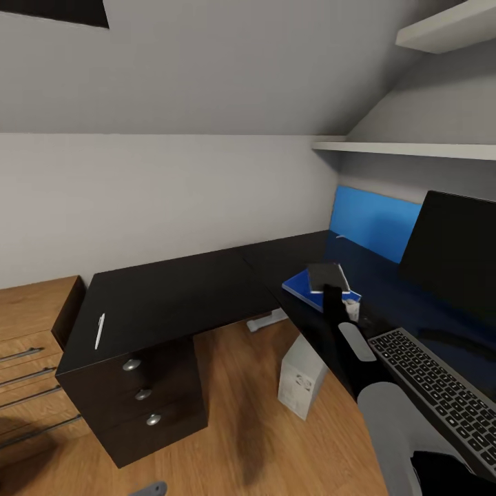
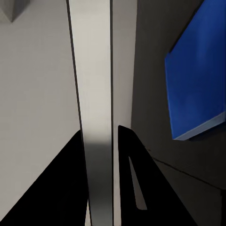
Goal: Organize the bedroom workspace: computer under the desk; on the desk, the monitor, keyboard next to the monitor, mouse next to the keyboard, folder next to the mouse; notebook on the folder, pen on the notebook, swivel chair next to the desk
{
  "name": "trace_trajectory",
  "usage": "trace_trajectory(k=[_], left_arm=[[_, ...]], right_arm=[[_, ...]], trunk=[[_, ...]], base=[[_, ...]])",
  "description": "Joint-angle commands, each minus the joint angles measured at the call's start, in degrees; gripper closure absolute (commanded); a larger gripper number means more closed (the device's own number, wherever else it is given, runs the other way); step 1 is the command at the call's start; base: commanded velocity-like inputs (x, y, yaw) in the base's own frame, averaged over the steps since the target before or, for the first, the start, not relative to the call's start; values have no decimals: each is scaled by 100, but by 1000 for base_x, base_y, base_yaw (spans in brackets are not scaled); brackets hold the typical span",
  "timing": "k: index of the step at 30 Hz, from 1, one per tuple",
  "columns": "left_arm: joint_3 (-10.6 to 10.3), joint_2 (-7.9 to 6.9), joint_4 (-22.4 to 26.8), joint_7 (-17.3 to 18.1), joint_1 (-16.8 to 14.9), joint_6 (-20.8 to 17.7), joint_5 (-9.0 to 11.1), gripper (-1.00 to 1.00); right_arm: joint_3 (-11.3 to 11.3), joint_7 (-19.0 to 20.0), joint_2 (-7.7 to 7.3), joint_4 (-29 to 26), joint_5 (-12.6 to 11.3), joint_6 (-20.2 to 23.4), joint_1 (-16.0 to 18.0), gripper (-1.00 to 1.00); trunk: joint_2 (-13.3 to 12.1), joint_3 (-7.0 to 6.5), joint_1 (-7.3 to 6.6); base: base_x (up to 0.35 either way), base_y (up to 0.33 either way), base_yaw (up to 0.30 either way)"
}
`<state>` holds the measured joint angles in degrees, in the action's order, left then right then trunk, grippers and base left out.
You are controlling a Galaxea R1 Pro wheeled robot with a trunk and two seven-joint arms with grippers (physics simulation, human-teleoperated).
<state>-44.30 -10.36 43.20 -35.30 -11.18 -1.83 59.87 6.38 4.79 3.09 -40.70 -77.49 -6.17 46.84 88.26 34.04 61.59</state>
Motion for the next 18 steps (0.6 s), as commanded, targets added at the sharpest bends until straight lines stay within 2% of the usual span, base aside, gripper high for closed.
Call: trace_trajectory(k=[1,5,9,11,14,18], left_arm=[[-32,13,-4,-41,-7,-19,7,-100],[-30,54,-27,-42,-7,-19,6,-100],[-23,52,-33,-46,-7,-19,8,-100],[-25,52,-55,-47,-7,-19,13,-100],[-28,55,-66,-47,-7,-19,14,-100],[-27,59,-73,-47,-7,-19,15,-100]], right_arm=[[8,43,6,3,-73,-41,11,100],[-3,-248,27,-10,-62,-95,82,100],[-5,-682,144,31,-53,-183,421,100],[-5,-959,176,435,-65,-526,780,100],[2,-1091,205,868,-85,-824,1039,100],[26,-1154,231,1220,-105,-1025,1206,100]], trunk=[[3,6,0],[3,6,0],[3,6,0],[3,6,0],[3,6,0],[3,6,0]], base=[[0,0,0],[0,0,0],[0,0,0],[0,0,0],[0,0,0],[0,0,0]])
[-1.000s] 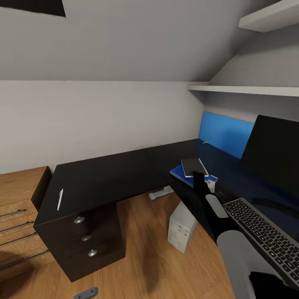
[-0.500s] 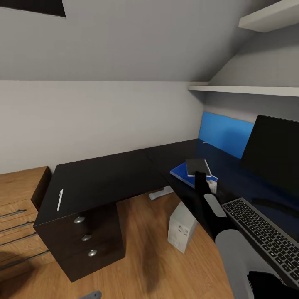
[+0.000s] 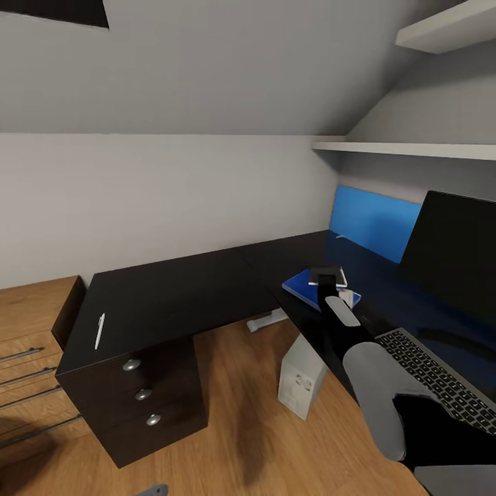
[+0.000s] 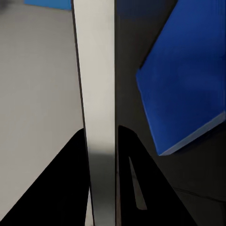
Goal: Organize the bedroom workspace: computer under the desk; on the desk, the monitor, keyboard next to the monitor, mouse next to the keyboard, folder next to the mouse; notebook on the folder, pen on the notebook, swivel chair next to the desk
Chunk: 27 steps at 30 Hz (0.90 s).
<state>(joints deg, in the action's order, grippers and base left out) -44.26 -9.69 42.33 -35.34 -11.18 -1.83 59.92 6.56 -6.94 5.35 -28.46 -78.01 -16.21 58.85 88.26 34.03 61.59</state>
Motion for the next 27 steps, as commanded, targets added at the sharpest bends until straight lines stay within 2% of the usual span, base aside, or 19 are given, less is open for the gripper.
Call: trace_trajectory(k=[1,8,10,15,17,18,27], left_arm=[[-31,-9,11,-44,-7,-19,10,-100],[-30,-13,4,-44,-7,-7,8,-100],[-30,-11,3,-44,-7,-4,9,-100],[-30,-13,1,-44,-7,83,19,-100],[-35,-11,-71,-38,-7,428,18,-100],[-52,-9,-86,-36,-7,549,19,-100],[-172,-7,-102,-39,-7,683,20,-100]], right_arm=[[14,19,5,15,-55,-27,12,100],[37,63,13,84,-81,-48,7,100],[33,114,62,71,-75,-53,-7,100],[37,563,125,73,-73,-54,-21,100],[38,977,139,108,-74,-50,-33,100],[38,1024,138,132,-74,-50,-36,100],[47,1068,129,170,-72,-48,-40,100]], trunk=[[4,6,0],[4,6,0],[4,6,0],[4,6,0],[4,6,0],[4,6,0],[4,6,0]], base=[[0,0,0],[0,0,0],[0,0,0],[0,0,0],[0,0,0],[0,0,0],[67,0,0]])
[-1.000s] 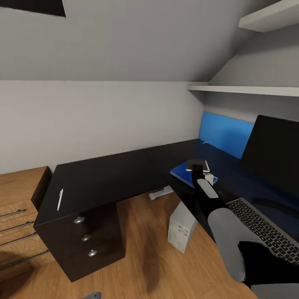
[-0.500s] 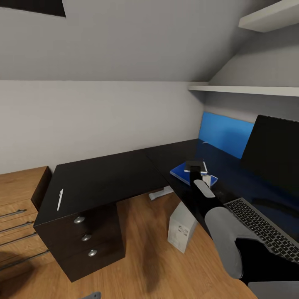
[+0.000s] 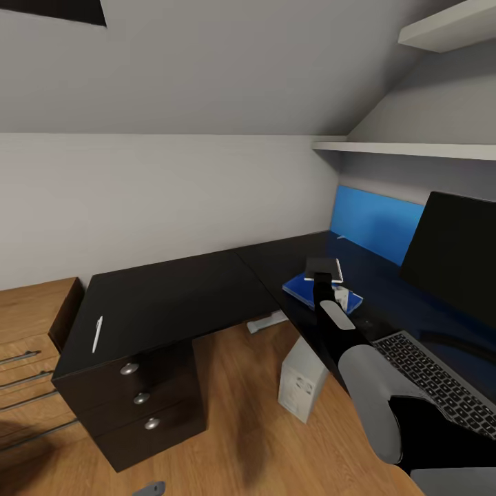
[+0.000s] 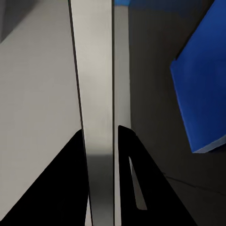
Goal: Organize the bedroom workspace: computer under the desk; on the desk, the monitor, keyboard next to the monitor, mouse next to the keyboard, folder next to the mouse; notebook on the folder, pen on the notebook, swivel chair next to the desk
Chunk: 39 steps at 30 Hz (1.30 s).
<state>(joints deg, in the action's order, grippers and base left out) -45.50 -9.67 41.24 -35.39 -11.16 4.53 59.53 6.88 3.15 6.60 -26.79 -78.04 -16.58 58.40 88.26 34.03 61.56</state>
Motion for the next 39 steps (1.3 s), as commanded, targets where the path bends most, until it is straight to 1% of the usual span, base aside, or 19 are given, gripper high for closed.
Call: trace_trajectory(k=[1,8,14,21,24,29,33,35,37,39], left_arm=[[-50,-9,7,-35,-9,51,59,-100],[-57,-7,7,-30,-9,49,64,-100],[-93,67,7,-34,-9,40,61,-100],[-99,79,7,-31,-9,48,45,-100],[-99,79,9,-24,-9,51,36,-100],[-99,68,22,-21,-9,56,33,-100],[-99,70,30,-20,-9,57,33,-100],[-99,70,27,-20,-9,57,33,-100],[-99,70,26,-20,-9,57,33,-100],[-99,71,27,-20,-9,57,33,-100]], right_arm=[[15,60,2,4,-67,-11,5,100],[15,55,-35,78,-55,-4,-27,100],[23,54,-44,108,-51,-13,-30,100],[23,30,-45,121,-45,-20,-31,100],[30,-16,-45,131,-51,-14,-31,100],[32,-205,-45,134,-53,-12,-32,100],[33,-257,-48,137,-49,-12,-31,100],[40,-266,-65,138,-51,-12,-31,100],[72,-274,-125,140,-53,-6,-31,100],[87,-280,-154,144,-53,0,-31,100]], trunk=[[3,6,2],[3,6,2],[3,6,2],[3,6,2],[3,6,2],[3,6,2],[3,6,2],[3,6,2],[3,6,2],[3,6,2]], base=[[258,0,0],[190,0,0],[27,0,0],[2,0,0],[0,0,0],[0,0,0],[0,0,0],[0,0,0],[0,0,0],[0,0,0]])
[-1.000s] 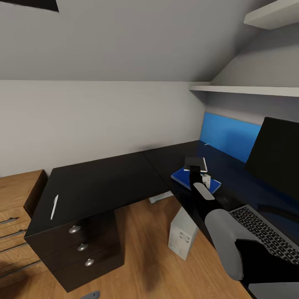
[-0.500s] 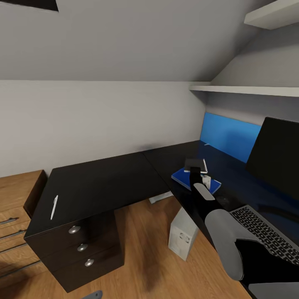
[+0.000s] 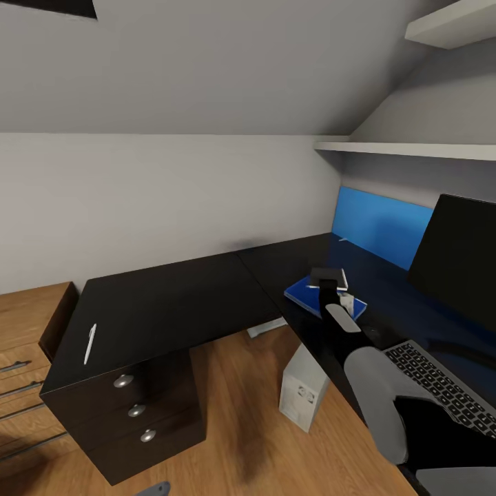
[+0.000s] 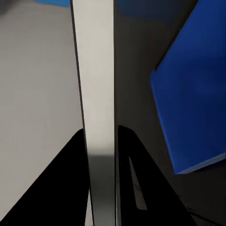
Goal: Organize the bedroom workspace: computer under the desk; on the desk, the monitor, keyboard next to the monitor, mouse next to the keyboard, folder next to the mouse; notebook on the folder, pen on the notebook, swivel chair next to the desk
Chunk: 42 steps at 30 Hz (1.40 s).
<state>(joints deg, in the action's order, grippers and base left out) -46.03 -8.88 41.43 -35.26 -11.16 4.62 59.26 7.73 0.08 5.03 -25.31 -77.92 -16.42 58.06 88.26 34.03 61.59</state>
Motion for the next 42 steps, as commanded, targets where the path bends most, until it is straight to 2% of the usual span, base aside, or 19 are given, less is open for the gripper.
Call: trace_trajectory(k=[1,7,42], left_arm=[[-47,-8,9,-34,-9,48,59,-100],[-16,-27,54,-45,-9,55,51,-100],[-33,-4,75,-70,-9,54,51,-100]], right_arm=[[6,21,-3,-4,-65,-14,3,100],[18,-172,-27,62,-73,-3,3,100],[18,-202,-98,61,-83,139,3,100]], trunk=[[3,6,0],[3,6,0],[1407,634,768]], base=[[0,0,0],[0,0,0],[0,0,0]])
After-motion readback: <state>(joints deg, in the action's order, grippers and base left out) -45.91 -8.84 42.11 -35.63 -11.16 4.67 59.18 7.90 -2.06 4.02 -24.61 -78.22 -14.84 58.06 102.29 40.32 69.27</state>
